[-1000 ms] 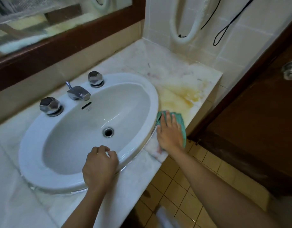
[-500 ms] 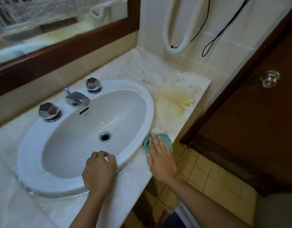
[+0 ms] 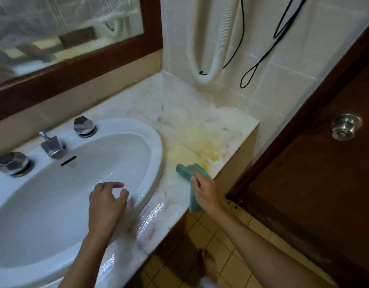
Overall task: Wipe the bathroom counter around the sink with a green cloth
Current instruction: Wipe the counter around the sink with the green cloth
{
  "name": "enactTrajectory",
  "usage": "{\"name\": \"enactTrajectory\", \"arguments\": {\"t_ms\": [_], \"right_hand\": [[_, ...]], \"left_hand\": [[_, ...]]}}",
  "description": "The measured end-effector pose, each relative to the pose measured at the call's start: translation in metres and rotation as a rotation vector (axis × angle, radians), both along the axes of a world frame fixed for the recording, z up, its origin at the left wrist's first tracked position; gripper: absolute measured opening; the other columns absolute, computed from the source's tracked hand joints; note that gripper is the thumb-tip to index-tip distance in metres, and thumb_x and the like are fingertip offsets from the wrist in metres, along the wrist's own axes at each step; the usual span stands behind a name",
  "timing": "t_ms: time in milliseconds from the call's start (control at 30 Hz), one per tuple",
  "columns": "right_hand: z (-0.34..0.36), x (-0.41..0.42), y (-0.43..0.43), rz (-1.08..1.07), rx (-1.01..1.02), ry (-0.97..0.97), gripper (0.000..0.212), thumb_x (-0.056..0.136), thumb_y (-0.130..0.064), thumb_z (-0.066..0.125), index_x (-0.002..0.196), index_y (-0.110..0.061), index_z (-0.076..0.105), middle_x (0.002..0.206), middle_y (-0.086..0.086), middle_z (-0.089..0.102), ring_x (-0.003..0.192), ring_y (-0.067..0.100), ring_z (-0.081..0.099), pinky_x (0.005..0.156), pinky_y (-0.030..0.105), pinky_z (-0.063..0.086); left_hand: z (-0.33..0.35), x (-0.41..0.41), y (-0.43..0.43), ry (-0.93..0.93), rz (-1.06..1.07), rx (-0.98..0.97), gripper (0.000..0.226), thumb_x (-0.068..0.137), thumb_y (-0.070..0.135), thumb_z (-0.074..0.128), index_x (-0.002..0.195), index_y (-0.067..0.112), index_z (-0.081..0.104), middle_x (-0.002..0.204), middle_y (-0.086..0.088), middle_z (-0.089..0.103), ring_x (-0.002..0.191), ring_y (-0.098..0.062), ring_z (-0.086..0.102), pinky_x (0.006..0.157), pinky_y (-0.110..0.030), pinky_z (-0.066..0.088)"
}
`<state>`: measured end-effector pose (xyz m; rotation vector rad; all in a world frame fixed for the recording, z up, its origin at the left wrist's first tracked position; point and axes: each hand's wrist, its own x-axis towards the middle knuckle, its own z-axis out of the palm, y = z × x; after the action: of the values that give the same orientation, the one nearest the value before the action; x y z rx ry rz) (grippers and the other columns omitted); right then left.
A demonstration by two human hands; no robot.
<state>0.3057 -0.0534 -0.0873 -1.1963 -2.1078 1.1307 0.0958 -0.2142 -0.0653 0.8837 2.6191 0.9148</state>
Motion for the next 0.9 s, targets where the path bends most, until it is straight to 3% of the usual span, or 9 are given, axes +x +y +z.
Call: {"name": "enactTrajectory", "arguments": {"t_ms": [67, 133, 233, 367, 433, 533, 600, 767, 900], "right_hand": [[0.013, 0.012, 0.028, -0.145, -0.263, 0.235, 0.023, 0.102, -0.015, 0.041, 0.105, -0.024, 0.062, 0.082, 0.001, 0.058, 0.071, 0.015, 0.054, 0.057, 0.014, 0.039], [0.029, 0.025, 0.060, -0.295, -0.508, 0.454, 0.025, 0.102, -0.017, 0.039, 0.096, -0.020, 0.063, 0.085, 0.006, 0.061, 0.077, 0.021, 0.057, 0.065, 0.025, 0.045], [0.056, 0.044, 0.114, -0.412, -0.456, 0.527, 0.023, 0.103, -0.020, 0.038, 0.103, -0.023, 0.061, 0.093, 0.005, 0.065, 0.086, 0.022, 0.062, 0.073, 0.032, 0.048], [0.061, 0.052, 0.189, -0.334, 0.012, 0.220, 0.030, 0.104, -0.021, 0.034, 0.125, -0.013, 0.054, 0.090, 0.002, 0.058, 0.078, 0.014, 0.053, 0.062, 0.022, 0.041], [0.034, 0.051, 0.230, -0.184, 0.236, -0.156, 0.044, 0.103, -0.032, 0.027, 0.141, -0.015, 0.041, 0.123, 0.012, 0.055, 0.108, 0.025, 0.050, 0.084, 0.030, 0.041], [-0.008, 0.041, 0.271, 0.036, 0.287, -0.699, 0.055, 0.101, -0.047, 0.015, 0.153, -0.030, 0.007, 0.161, 0.012, 0.003, 0.147, 0.032, 0.002, 0.117, 0.048, 0.009], [-0.013, 0.029, 0.285, 0.049, 0.284, -0.768, 0.056, 0.101, -0.049, 0.013, 0.153, -0.034, -0.003, 0.161, 0.010, -0.011, 0.147, 0.030, -0.010, 0.118, 0.048, -0.001], [-0.006, -0.032, 0.296, 0.165, 0.294, -0.747, 0.055, 0.100, -0.049, 0.008, 0.152, -0.035, -0.005, 0.161, 0.006, -0.014, 0.147, 0.028, -0.009, 0.118, 0.049, -0.001], [-0.008, -0.076, 0.227, 0.389, 0.378, -0.644, 0.053, 0.102, -0.043, 0.017, 0.153, -0.034, 0.003, 0.162, 0.003, -0.009, 0.148, 0.025, -0.008, 0.117, 0.048, -0.001]], "left_hand": [[0.001, 0.017, 0.035, -0.021, 0.014, 0.028, 0.020, 0.086, 0.019, 0.062, 0.106, 0.022, 0.067, 0.118, -0.005, 0.056, 0.110, -0.026, 0.055, 0.093, -0.041, 0.045], [-0.002, 0.029, 0.062, -0.050, 0.014, 0.030, 0.024, 0.087, 0.021, 0.061, 0.111, 0.021, 0.064, 0.120, -0.004, 0.055, 0.113, -0.026, 0.055, 0.095, -0.045, 0.045], [-0.005, 0.039, 0.091, -0.089, 0.046, -0.013, 0.029, 0.091, 0.025, 0.055, 0.119, 0.019, 0.059, 0.124, -0.005, 0.055, 0.112, -0.026, 0.055, 0.096, -0.045, 0.044], [-0.010, 0.041, 0.111, -0.047, 0.069, -0.133, 0.032, 0.095, 0.031, 0.040, 0.122, 0.019, 0.053, 0.125, -0.005, 0.057, 0.111, -0.027, 0.054, 0.090, -0.042, 0.044], [-0.011, 0.043, 0.113, -0.024, 0.071, -0.208, 0.034, 0.095, 0.034, 0.034, 0.123, 0.022, 0.050, 0.124, -0.004, 0.057, 0.109, -0.026, 0.054, 0.084, -0.040, 0.044], [-0.011, 0.046, 0.115, 0.020, 0.088, -0.263, 0.035, 0.095, 0.036, 0.031, 0.123, 0.024, 0.048, 0.122, -0.003, 0.058, 0.104, -0.025, 0.056, 0.080, -0.039, 0.044], [-0.011, 0.047, 0.117, 0.052, 0.095, -0.274, 0.035, 0.094, 0.035, 0.031, 0.122, 0.024, 0.048, 0.120, -0.002, 0.059, 0.101, -0.025, 0.057, 0.077, -0.039, 0.044], [-0.014, 0.045, 0.119, 0.077, 0.093, -0.302, 0.039, 0.092, 0.039, 0.027, 0.122, 0.024, 0.046, 0.118, 0.001, 0.059, 0.096, -0.022, 0.057, 0.072, -0.036, 0.042], [-0.014, 0.044, 0.119, 0.067, 0.104, -0.296, 0.046, 0.087, 0.045, 0.023, 0.122, 0.026, 0.047, 0.117, 0.004, 0.058, 0.101, -0.018, 0.055, 0.075, -0.036, 0.041]]}}
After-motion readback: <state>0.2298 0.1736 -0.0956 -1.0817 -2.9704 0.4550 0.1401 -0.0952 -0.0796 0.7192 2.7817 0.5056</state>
